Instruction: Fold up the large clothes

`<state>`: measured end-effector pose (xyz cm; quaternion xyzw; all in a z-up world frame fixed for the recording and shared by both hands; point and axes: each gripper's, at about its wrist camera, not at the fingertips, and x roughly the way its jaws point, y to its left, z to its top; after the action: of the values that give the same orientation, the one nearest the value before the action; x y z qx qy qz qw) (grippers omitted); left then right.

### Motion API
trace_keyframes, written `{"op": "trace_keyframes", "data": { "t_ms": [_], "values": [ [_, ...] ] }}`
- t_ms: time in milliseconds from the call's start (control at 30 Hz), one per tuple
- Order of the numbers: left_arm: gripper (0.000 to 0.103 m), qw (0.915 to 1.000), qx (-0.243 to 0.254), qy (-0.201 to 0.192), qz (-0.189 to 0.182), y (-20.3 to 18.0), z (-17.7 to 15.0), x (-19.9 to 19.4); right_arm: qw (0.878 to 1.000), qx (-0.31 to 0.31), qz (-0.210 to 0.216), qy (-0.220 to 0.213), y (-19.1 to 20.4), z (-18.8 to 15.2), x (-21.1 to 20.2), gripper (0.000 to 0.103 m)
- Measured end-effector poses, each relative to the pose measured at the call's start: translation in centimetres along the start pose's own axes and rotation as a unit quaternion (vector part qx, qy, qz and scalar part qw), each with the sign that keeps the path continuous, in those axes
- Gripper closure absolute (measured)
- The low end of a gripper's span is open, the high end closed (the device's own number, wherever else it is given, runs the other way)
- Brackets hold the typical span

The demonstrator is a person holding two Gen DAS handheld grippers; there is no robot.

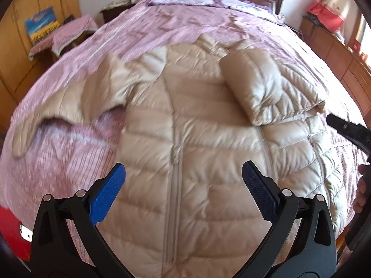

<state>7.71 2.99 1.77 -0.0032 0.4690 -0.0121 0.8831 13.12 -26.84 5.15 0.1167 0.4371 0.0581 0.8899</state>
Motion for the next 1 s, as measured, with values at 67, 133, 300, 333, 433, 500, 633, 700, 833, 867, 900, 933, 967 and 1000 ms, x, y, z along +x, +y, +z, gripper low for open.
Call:
{"op": "trace_keyframes", "data": {
  "t_ms": [67, 133, 300, 333, 433, 500, 633, 700, 833, 867, 900, 933, 967, 1000],
  "values": [
    [0.003, 0.9998, 0.017, -0.008, 0.002, -1.3, 1.2, -0.2, 1.000, 0.015, -0.010, -0.004, -1.4, 0.0, 0.0, 0.021],
    [0.003, 0.9993, 0.035, -0.017, 0.001, -2.7, 2.3, -0.2, 0.999, 0.032, -0.018, -0.004, -2.9, -0.1, 0.2, 0.021],
    [0.003, 0.9970, 0.070, -0.033, -0.006, -6.5, 4.7, 0.1, 0.998, 0.061, -0.031, -0.002, -5.6, -0.3, 0.7, 0.021],
    [0.003, 0.9965, 0.074, -0.035, -0.011, -7.4, 5.2, 0.4, 0.997, 0.063, -0.033, -0.002, -5.9, -0.4, 0.7, 0.021],
    [0.003, 0.9954, 0.084, -0.037, -0.028, -9.8, 6.3, 1.2, 0.997, 0.074, -0.033, 0.001, -6.9, -0.7, 1.0, 0.021],
    [0.003, 0.9948, 0.087, -0.036, -0.036, -11.1, 6.8, 2.0, 0.996, 0.082, -0.031, 0.002, -7.4, -1.0, 1.1, 0.021],
    [0.003, 0.9943, 0.094, -0.036, -0.035, -13.7, 7.8, 4.1, 0.995, 0.091, -0.030, 0.000, -8.0, -1.4, 1.1, 0.021],
    [0.003, 0.9942, 0.098, -0.031, -0.031, -14.7, 8.1, 5.2, 0.995, 0.094, -0.029, -0.001, -8.3, -1.4, 1.0, 0.021],
    [0.014, 0.9932, 0.111, -0.036, -0.009, -16.1, 8.4, 6.9, 0.995, 0.098, -0.032, -0.001, -8.8, -1.7, 1.2, 0.021],
    [0.027, 0.9926, 0.114, -0.042, 0.001, -16.3, 8.4, 7.2, 0.995, 0.099, -0.031, 0.000, -8.9, -1.7, 1.2, 0.021],
    [0.036, 0.9924, 0.115, -0.043, 0.006, -16.3, 8.4, 7.5, 0.994, 0.102, -0.030, 0.001, -9.0, -1.7, 1.3, 0.021],
    [0.054, 0.9929, 0.112, -0.039, 0.005, -16.1, 8.5, 7.8, 0.994, 0.103, -0.030, 0.001, -9.1, -1.8, 1.2, 0.021],
    [0.067, 0.9936, 0.107, -0.037, -0.004, -15.8, 8.6, 7.9, 0.994, 0.104, -0.030, 0.001, -9.1, -2.0, 1.2, 0.021],
    [0.082, 0.9941, 0.102, -0.035, -0.015, -15.4, 8.7, 7.9, 0.994, 0.105, -0.030, 0.000, -9.2, -2.0, 1.2, 0.021]
  ]
}}
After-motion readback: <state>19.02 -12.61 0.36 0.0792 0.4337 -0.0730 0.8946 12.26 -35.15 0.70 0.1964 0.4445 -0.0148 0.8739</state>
